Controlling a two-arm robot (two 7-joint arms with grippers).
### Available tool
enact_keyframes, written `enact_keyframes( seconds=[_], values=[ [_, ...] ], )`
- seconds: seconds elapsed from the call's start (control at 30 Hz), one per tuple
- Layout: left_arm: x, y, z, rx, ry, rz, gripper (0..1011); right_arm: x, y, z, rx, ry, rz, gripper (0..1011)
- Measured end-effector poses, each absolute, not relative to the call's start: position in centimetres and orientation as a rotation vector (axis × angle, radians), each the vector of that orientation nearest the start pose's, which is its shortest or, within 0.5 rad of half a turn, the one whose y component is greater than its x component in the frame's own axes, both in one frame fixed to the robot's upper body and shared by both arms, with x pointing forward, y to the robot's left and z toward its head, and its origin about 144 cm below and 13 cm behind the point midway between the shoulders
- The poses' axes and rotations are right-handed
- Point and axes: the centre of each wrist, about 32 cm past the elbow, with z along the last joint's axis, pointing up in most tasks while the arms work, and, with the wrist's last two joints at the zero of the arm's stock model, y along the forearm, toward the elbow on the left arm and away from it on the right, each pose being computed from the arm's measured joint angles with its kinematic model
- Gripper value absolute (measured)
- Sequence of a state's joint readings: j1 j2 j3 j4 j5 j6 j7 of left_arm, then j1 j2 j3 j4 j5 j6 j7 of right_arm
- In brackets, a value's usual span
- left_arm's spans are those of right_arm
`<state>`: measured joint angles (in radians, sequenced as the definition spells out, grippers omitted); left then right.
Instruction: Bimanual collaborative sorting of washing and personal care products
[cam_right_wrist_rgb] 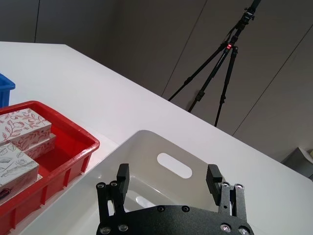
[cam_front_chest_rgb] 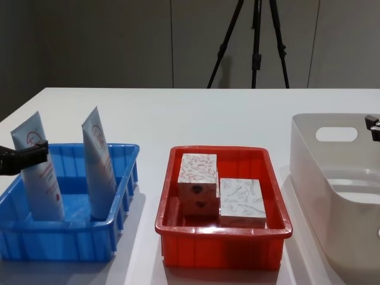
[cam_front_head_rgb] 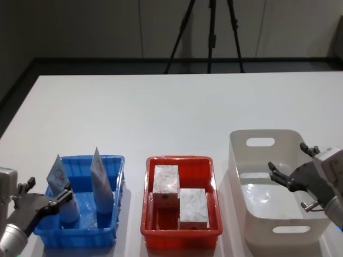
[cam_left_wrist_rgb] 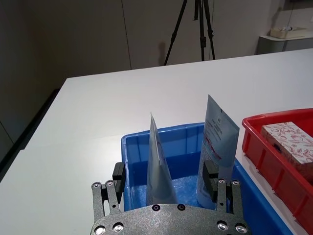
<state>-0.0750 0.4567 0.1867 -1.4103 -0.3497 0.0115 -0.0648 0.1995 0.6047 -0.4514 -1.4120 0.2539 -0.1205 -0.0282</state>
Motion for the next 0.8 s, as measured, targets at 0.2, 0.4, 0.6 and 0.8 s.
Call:
enact_keyframes(
  seconds=[0.2, 0.4, 0.6, 0.8],
  values=[
    [47.5, 32.7, 112.5, 0.197, 0.052, 1.394, 1001, 48.9, -31.0, 114.0, -0.304, -0.285, -1.248, 1001],
    [47.9, 32.5, 112.4, 0.188, 0.061, 1.389, 1002, 48.9, -31.0, 114.0, -0.304, -0.285, -1.248, 1001],
    [48.4, 32.5, 112.2, 0.183, 0.068, 1.385, 1001, 48.9, -31.0, 114.0, -0.304, -0.285, -1.248, 1001],
    [48.7, 32.4, 112.1, 0.185, 0.071, 1.379, 1001, 48.9, -31.0, 114.0, -0.304, -0.285, -1.248, 1001]
  ],
)
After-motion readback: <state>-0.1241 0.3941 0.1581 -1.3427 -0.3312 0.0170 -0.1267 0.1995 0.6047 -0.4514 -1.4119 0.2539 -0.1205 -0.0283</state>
